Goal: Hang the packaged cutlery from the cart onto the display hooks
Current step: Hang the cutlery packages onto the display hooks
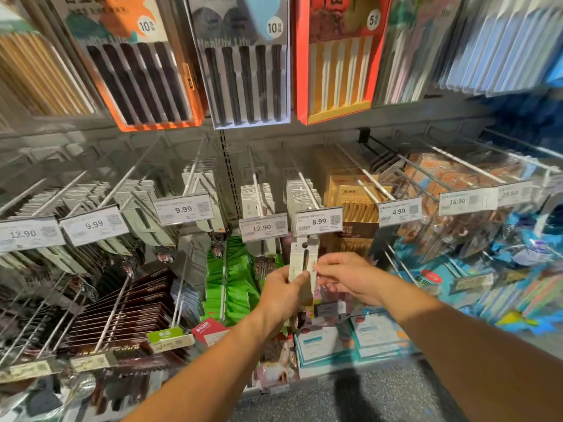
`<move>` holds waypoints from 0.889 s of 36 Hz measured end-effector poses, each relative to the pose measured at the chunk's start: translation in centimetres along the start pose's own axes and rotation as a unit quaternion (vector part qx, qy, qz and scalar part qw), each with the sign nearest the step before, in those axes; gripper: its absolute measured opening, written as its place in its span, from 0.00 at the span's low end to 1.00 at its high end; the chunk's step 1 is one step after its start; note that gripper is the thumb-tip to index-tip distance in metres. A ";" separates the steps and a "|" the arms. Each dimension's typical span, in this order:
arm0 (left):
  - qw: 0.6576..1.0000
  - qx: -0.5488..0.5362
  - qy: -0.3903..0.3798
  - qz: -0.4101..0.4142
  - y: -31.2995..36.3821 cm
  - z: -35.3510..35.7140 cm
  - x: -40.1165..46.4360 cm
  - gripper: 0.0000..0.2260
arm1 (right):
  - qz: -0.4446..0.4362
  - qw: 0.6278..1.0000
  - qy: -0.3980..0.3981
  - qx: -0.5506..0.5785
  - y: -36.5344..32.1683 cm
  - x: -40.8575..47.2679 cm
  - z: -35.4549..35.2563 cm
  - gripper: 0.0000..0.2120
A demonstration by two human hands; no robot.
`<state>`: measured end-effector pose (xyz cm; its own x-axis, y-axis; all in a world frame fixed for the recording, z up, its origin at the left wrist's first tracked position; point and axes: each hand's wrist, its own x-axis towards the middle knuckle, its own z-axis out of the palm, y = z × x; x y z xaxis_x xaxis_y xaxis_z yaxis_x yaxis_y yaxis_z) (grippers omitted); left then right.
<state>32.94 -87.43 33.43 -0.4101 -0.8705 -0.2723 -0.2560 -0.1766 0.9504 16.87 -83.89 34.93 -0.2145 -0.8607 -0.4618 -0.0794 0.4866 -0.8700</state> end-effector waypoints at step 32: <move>0.986 0.129 0.057 0.088 3.7 0.4 1.7 0.16 | -0.122 0.985 0.120 0.024 -1.9 0.9 -1.8 0.06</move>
<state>30.91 -89.37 36.38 -0.3712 -0.9256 -0.0745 -0.4108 0.0917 0.9071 15.12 -85.37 36.49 -0.4184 -0.8883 -0.1895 -0.1125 0.2577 -0.9597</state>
